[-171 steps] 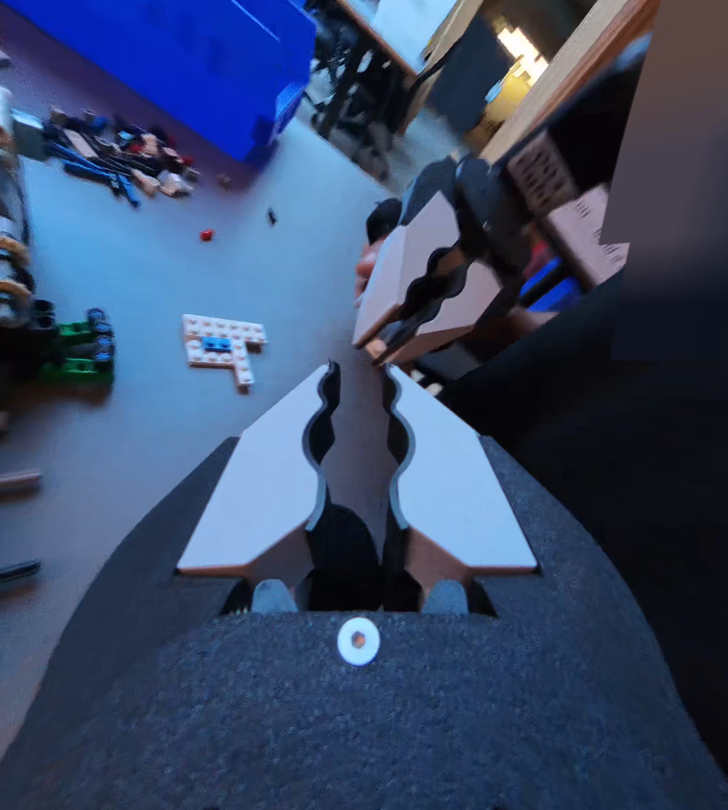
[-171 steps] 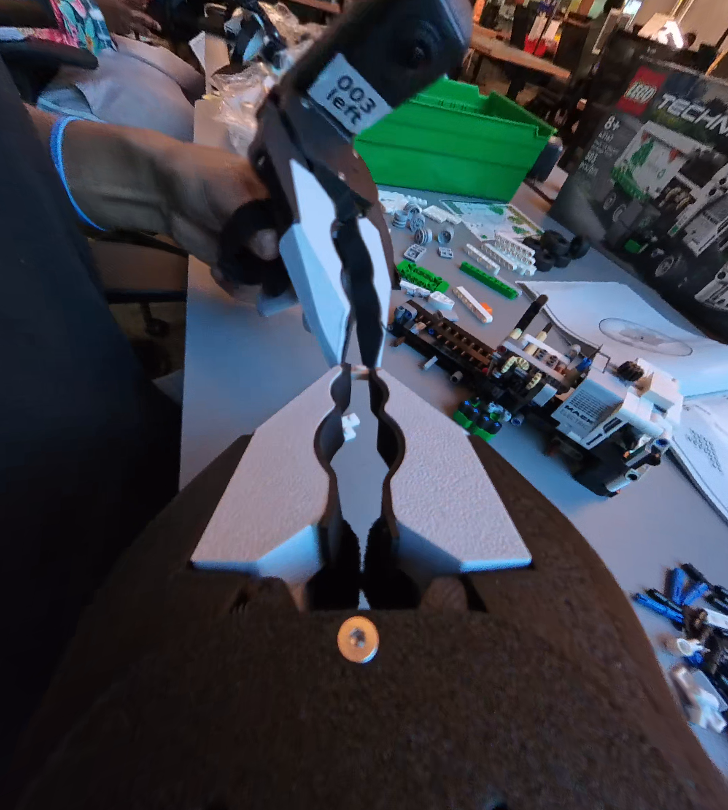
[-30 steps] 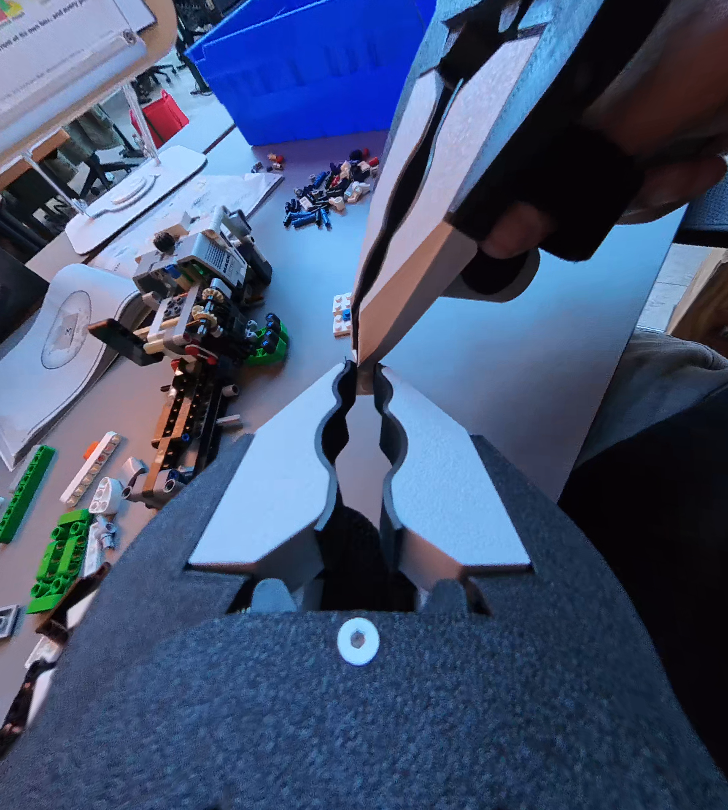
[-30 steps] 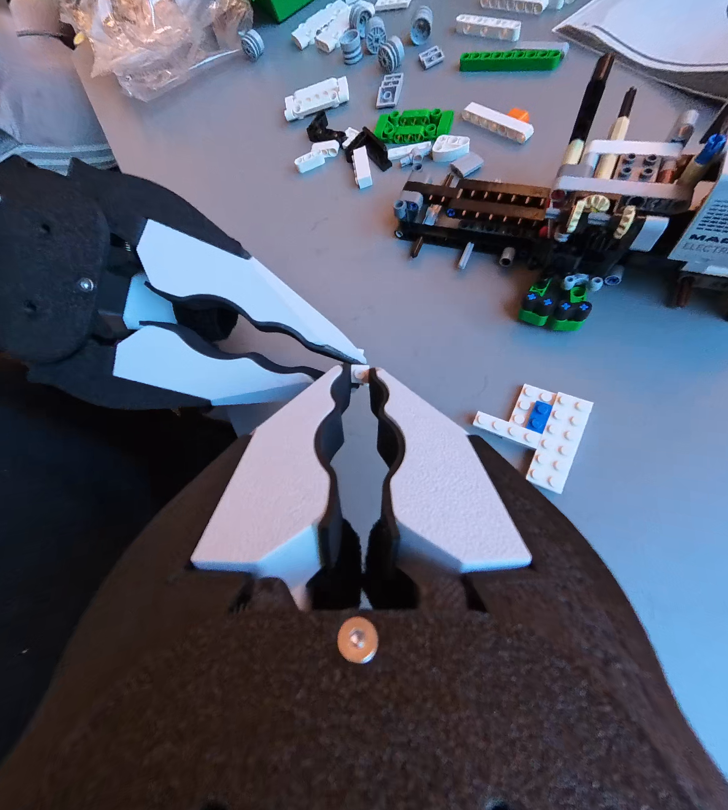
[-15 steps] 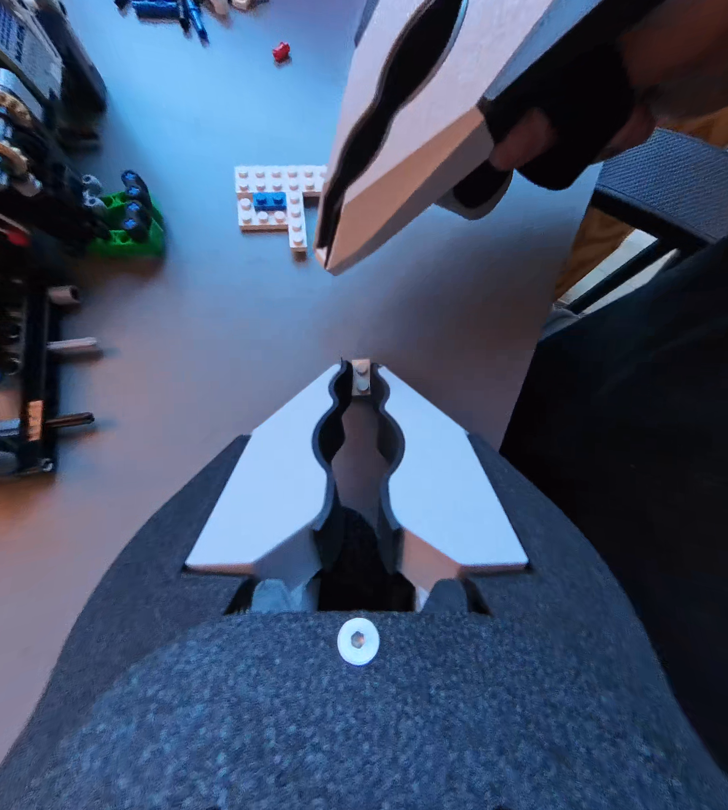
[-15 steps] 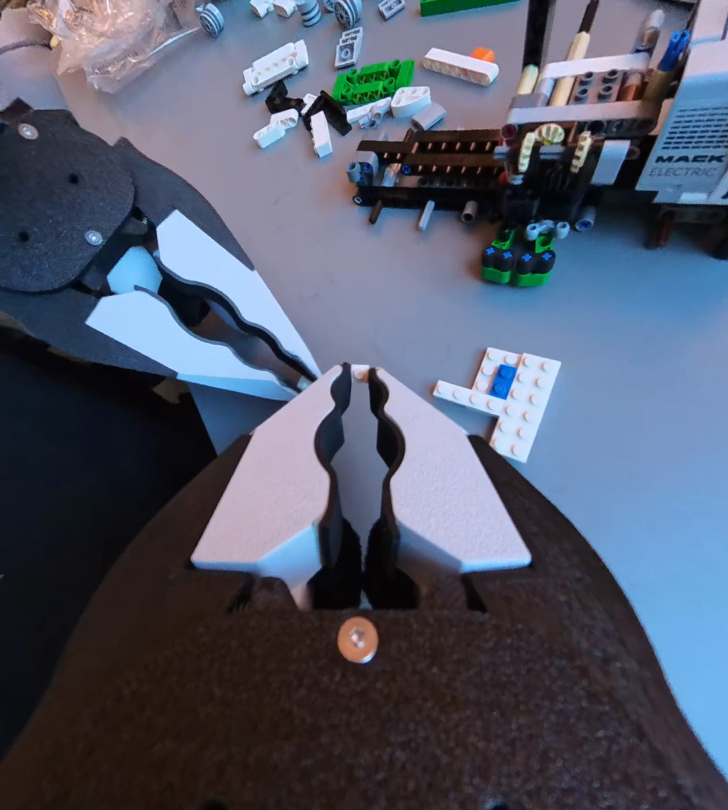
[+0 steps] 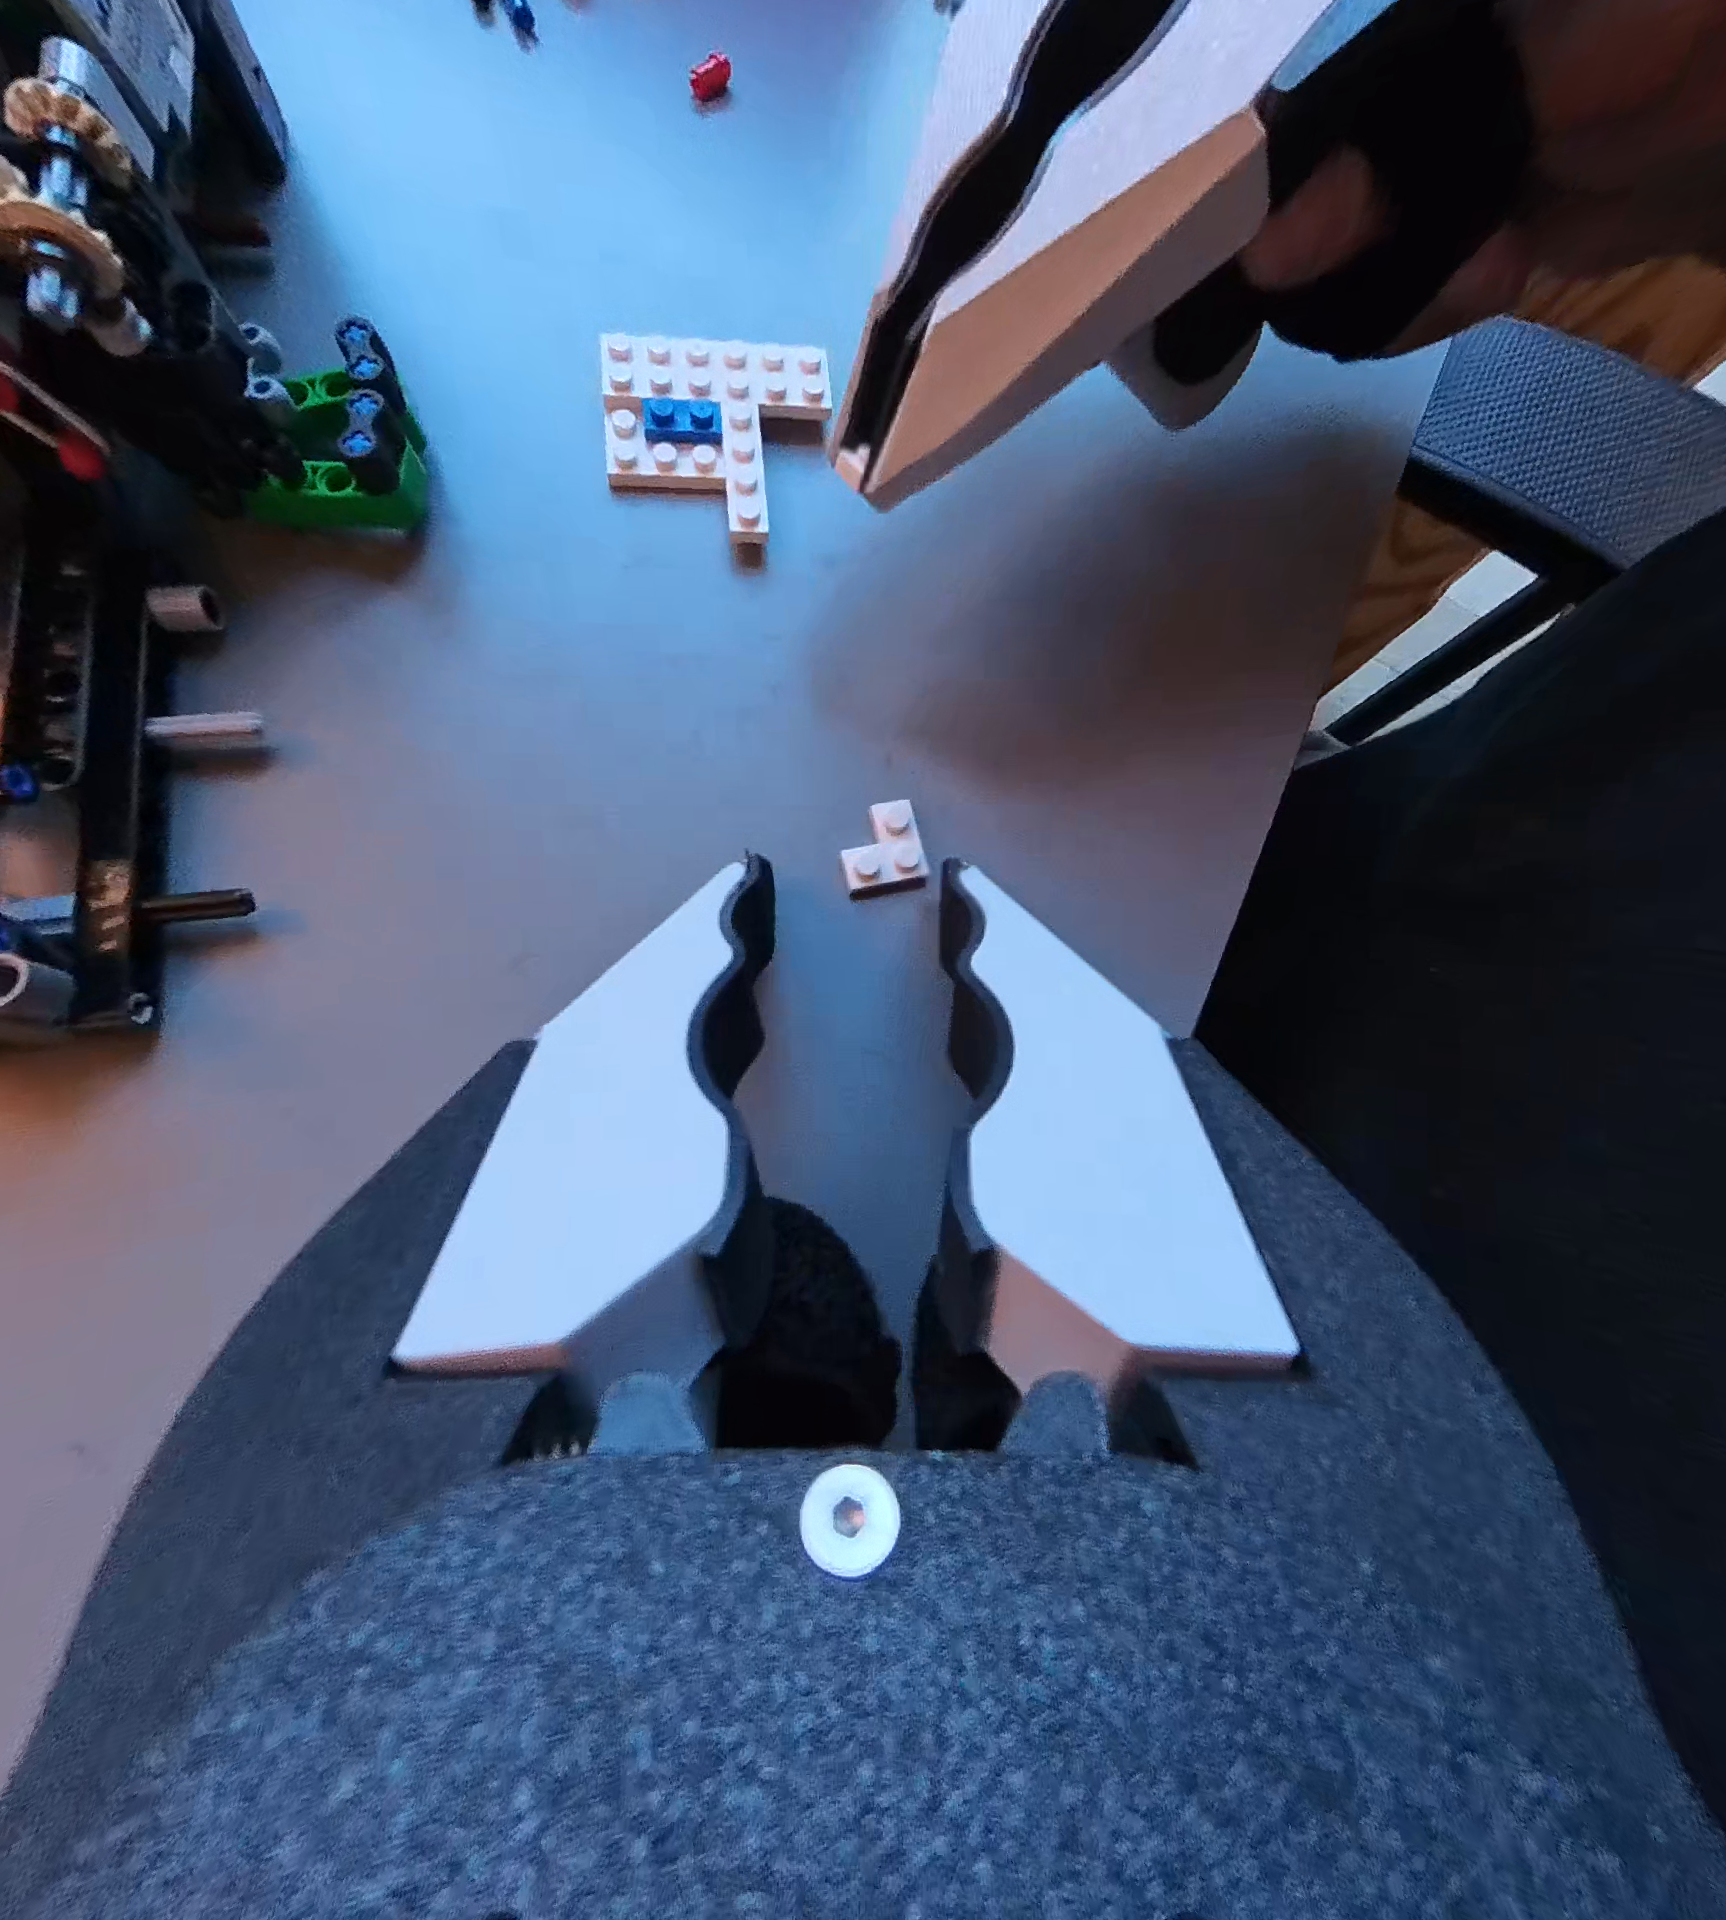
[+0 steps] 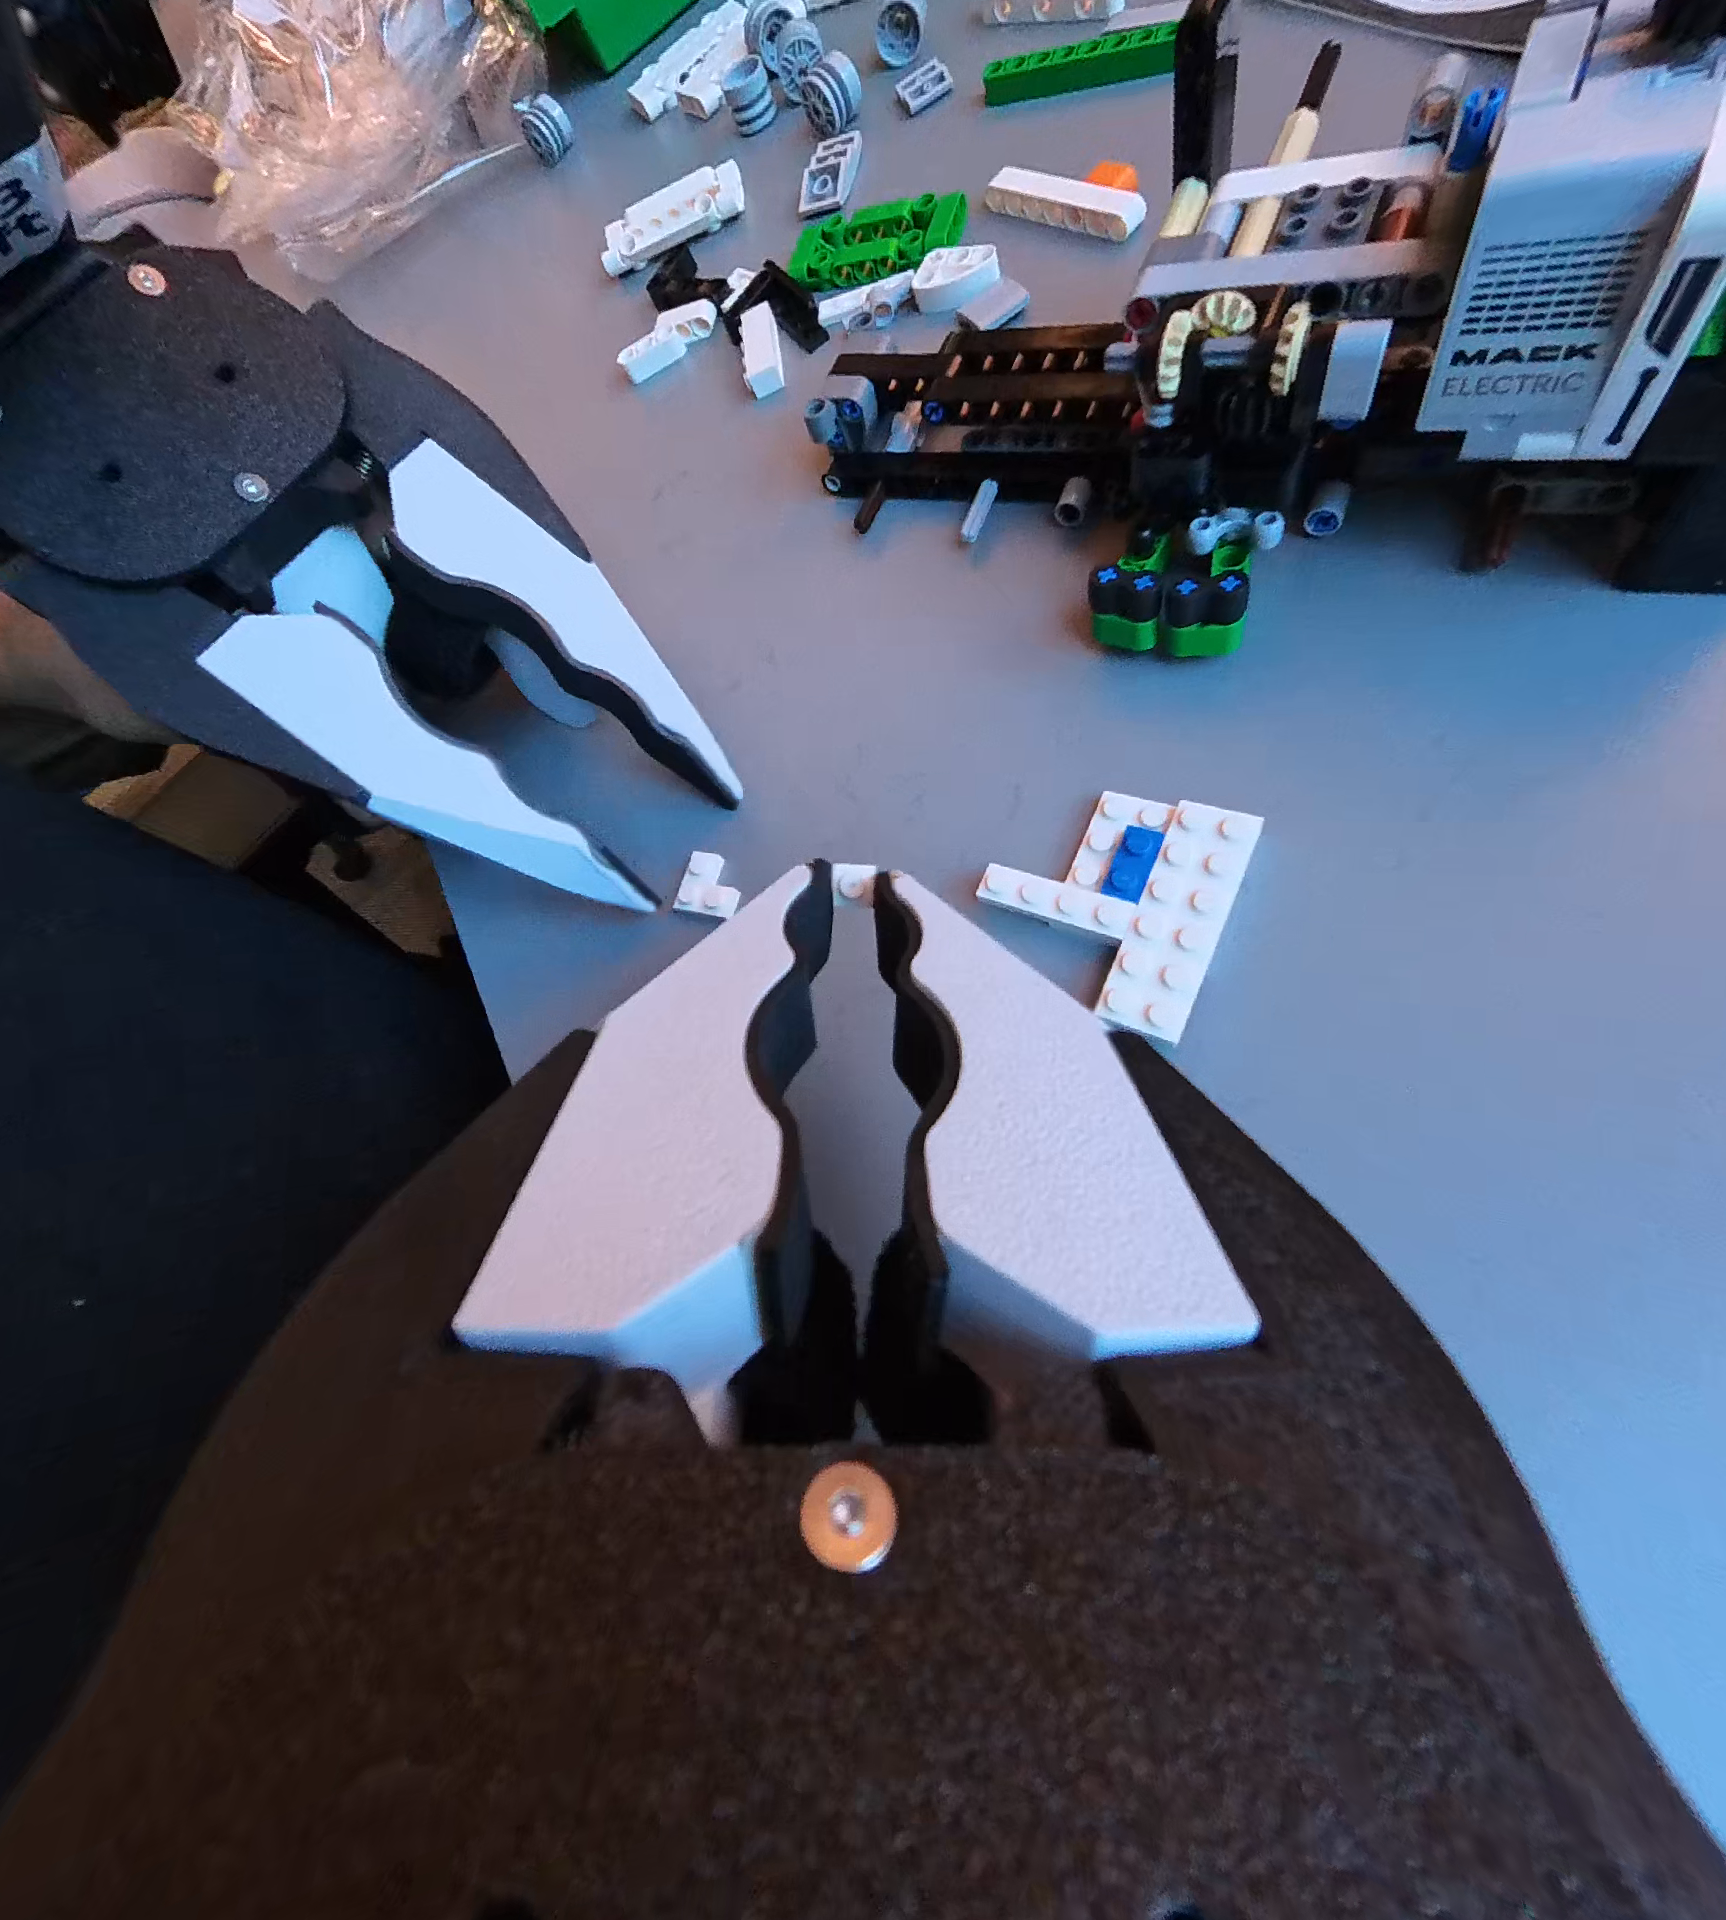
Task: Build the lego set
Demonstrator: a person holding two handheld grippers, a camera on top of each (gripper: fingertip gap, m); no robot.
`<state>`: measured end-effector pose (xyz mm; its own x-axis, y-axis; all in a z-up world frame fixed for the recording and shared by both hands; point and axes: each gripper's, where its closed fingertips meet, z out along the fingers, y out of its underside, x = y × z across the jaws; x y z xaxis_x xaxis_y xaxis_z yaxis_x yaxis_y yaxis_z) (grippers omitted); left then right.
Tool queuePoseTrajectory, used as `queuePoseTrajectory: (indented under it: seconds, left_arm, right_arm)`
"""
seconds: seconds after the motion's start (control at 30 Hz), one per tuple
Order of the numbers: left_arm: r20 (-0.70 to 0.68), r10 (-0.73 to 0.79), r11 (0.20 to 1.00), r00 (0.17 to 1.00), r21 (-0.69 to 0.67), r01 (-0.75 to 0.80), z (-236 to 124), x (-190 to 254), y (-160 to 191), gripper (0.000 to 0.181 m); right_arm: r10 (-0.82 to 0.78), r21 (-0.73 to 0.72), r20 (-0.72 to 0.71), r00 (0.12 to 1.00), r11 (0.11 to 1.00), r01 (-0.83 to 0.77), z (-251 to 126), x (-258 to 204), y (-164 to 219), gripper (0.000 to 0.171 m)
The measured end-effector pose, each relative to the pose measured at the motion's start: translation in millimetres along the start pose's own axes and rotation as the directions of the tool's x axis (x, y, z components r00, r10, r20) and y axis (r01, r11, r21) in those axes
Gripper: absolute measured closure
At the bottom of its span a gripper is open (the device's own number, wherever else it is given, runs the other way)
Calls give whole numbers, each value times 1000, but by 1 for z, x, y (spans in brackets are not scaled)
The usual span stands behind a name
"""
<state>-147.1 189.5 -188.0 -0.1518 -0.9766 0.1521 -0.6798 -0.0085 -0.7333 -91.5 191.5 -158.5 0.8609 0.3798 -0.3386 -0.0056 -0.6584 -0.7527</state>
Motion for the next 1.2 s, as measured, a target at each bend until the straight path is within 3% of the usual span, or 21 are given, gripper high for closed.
queuePoseTrajectory:
  seconds: [0.4, 0.53, 0.63, 0.8, 1.0, 1.2]
  left_arm:
    - [163, 34, 999, 986, 7, -36, 8, 3, -3, 167]
    - [242, 200, 979, 949, -13, -203, 8, 5, -6, 168]
    - [319, 277, 959, 906, -33, -282, 8, 2, -10, 168]
    - [330, 242, 968, 912, -27, -248, 9, 0, -10, 167]
    - [262, 189, 981, 946, -15, -192, 11, 2, -9, 168]
    - [208, 156, 987, 966, -9, -157, 12, 4, -8, 167]
  right_arm:
    - [-33, 5, 67, 997, 999, 32, 6, -12, 4, 165]
    - [-24, -15, 93, 995, 1000, 25, 16, -26, 7, 164]
    - [-46, -64, 31, 998, 997, 48, 28, -29, 17, 164]
    - [4, -64, -27, 1000, 998, -6, 30, -28, 19, 164]
    - [-148, -130, -82, 986, 982, 136, 33, -26, 24, 164]
    - [-310, -227, -24, 950, 927, 297, 31, -27, 28, 164]
